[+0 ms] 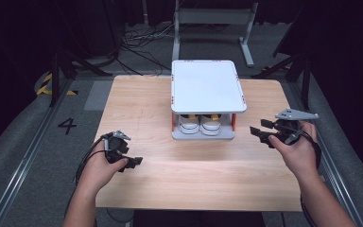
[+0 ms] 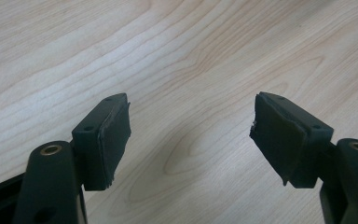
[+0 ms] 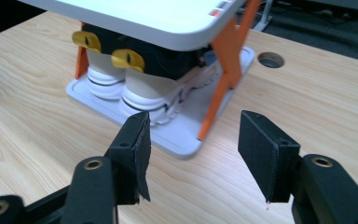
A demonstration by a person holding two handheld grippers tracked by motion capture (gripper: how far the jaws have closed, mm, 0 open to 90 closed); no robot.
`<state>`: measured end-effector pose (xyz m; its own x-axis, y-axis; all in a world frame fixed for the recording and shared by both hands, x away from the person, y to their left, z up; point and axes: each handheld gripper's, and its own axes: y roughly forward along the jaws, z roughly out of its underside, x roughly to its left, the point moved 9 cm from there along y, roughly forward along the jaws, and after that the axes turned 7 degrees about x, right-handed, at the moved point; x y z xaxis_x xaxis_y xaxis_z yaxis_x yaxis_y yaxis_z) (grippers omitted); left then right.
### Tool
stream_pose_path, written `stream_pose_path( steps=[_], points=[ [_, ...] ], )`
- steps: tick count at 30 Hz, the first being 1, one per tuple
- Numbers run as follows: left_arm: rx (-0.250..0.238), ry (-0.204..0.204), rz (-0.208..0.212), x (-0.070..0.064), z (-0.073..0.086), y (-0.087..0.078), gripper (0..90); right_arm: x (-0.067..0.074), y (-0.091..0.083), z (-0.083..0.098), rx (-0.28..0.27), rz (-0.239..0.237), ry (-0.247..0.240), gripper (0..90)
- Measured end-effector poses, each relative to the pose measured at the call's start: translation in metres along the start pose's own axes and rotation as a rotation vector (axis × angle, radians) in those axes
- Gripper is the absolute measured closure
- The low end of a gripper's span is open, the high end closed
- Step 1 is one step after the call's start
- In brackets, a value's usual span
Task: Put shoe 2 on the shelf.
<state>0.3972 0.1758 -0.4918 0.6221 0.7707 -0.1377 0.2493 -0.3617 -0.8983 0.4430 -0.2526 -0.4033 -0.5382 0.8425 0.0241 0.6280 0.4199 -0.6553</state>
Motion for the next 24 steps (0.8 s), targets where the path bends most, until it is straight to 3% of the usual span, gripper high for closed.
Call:
stream_pose_path(
  steps=[3,7,11,15,17,20,24],
  points=[
    [-0.026,0.047,-0.015,-0.003,-0.001,0.000,28.5,-0.016,-0.009,0.010,-0.008,0.007,-0.002,43.0],
    [-0.070,0.057,-0.053,0.002,0.001,-0.003,28.8,-0.040,-0.020,0.028,-0.017,0.024,0.004,41.2],
    [-0.077,0.039,-0.065,0.008,0.005,-0.008,28.2,-0.060,-0.031,0.046,-0.038,0.039,-0.007,38.4],
    [-0.093,0.014,-0.059,0.012,0.005,-0.007,27.8,-0.072,-0.034,0.062,-0.050,0.002,0.012,32.2],
    [-0.107,-0.004,-0.066,0.014,0.004,-0.007,27.6,-0.079,-0.032,0.072,-0.059,0.010,0.022,30.2],
    [-0.130,-0.018,-0.083,0.018,0.003,-0.007,26.2,-0.087,-0.024,0.088,0.009,0.034,-0.007,29.0],
    [-0.119,-0.027,-0.115,0.026,0.008,-0.005,21.3,-0.096,-0.012,0.104,0.002,0.034,-0.001,27.7]
  ],
)
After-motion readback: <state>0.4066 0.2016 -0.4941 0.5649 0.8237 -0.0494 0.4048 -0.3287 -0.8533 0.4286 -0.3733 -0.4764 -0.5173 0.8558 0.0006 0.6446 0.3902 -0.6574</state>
